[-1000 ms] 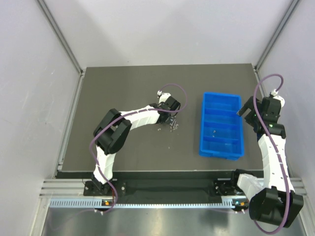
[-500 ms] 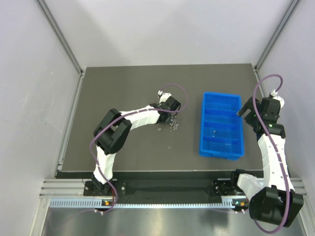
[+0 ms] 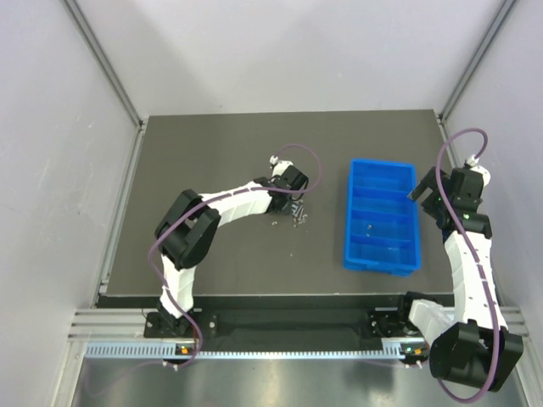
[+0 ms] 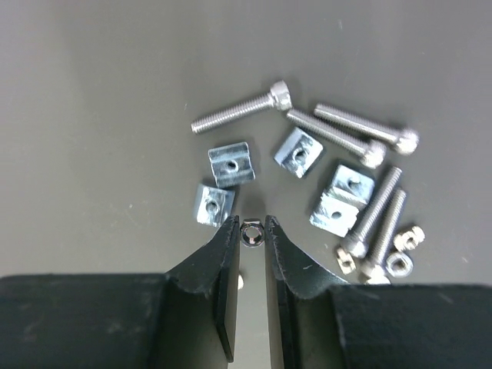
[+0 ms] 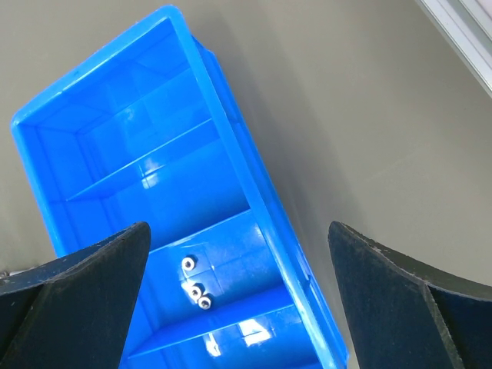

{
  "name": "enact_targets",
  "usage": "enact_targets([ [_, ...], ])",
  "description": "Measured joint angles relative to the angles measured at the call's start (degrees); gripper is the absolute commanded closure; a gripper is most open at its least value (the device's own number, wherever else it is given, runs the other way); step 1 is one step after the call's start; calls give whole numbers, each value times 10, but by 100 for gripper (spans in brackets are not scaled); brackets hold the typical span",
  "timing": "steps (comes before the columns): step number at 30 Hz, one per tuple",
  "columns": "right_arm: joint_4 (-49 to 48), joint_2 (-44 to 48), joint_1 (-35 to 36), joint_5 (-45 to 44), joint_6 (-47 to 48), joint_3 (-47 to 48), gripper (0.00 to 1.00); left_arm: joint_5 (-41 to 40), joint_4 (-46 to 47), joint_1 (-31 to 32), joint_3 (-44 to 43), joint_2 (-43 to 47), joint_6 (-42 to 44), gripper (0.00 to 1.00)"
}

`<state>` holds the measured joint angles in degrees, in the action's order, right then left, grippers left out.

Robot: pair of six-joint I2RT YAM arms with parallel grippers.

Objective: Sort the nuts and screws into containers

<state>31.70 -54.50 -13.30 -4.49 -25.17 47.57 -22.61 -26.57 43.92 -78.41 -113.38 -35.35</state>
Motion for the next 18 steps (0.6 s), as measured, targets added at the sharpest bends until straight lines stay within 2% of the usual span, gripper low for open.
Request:
enact_targets([
  [10, 0, 0, 0, -5, 0, 0, 0, 47, -6, 21, -12, 60, 7, 83],
  [18, 9, 0, 0, -10, -1, 1, 0, 99, 22, 117, -100, 63, 14, 83],
])
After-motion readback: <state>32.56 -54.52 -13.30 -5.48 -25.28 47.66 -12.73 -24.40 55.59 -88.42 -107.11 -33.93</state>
